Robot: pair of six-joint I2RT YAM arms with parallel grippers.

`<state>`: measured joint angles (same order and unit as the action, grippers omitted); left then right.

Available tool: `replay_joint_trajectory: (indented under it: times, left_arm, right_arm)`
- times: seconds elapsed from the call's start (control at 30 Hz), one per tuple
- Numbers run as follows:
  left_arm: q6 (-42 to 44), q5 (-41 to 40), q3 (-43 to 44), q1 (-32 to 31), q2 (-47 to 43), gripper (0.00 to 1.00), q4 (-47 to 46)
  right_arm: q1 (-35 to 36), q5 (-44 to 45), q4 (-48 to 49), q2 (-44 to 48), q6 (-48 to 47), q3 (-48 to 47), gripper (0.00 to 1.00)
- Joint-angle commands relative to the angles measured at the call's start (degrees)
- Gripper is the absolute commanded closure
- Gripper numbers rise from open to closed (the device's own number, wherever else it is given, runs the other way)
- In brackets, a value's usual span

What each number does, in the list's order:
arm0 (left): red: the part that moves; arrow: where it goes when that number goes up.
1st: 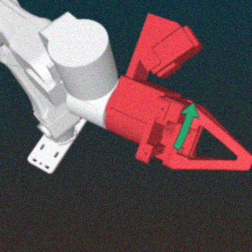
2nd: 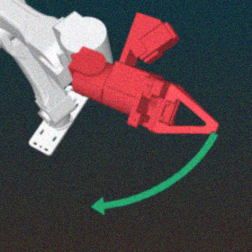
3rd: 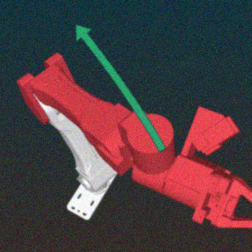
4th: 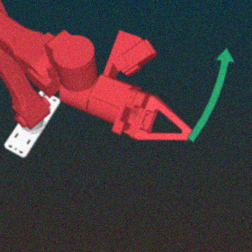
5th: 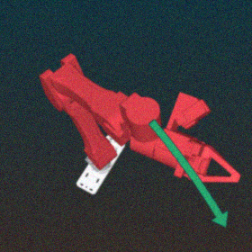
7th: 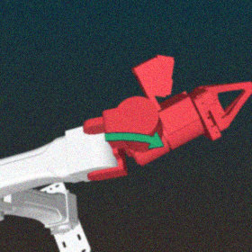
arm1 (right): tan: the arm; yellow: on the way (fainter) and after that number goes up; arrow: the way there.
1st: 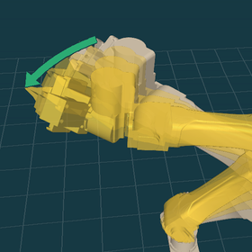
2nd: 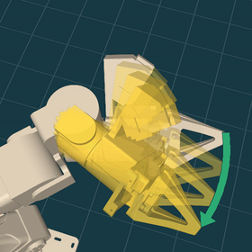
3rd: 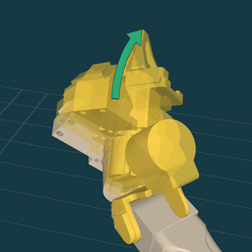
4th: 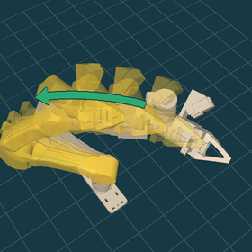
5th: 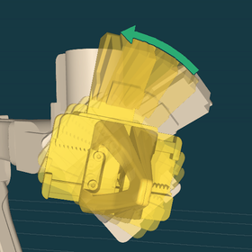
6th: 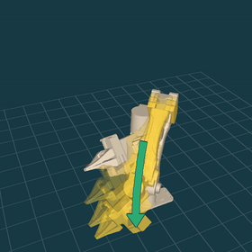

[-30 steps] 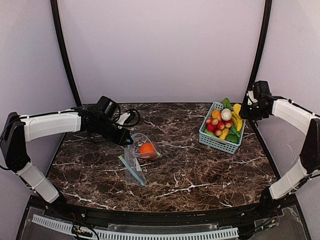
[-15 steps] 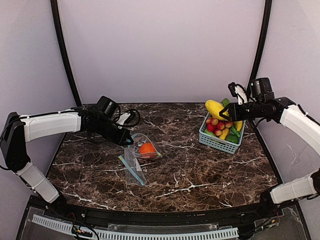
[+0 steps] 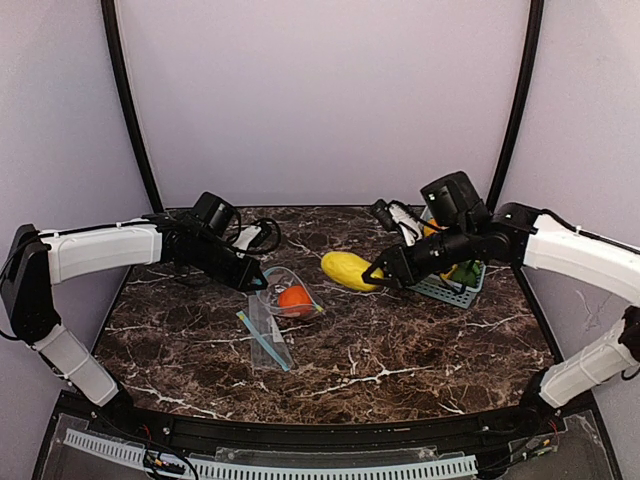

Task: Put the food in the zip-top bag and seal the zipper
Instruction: Place the fake fruit in the zipper food storage bag.

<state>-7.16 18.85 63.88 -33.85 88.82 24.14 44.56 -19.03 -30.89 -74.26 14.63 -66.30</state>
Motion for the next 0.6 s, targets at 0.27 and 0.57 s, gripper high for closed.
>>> replay_joint_trajectory:
  times: [0.27,0.57]
  left_arm:
    - [-0.20,1.16,0.20,0.31,-1.74,0.99,1.17]
    - [-0.40,1.60,0.10,0.27,-1.79,0.99,0.95]
  right_arm:
    - [12.70,7.94,-1.11,-17.62,10.71,-14.35,0.75]
    - [14.00,12.08,-6.82,-28.40,16.64,-23.22,0.75]
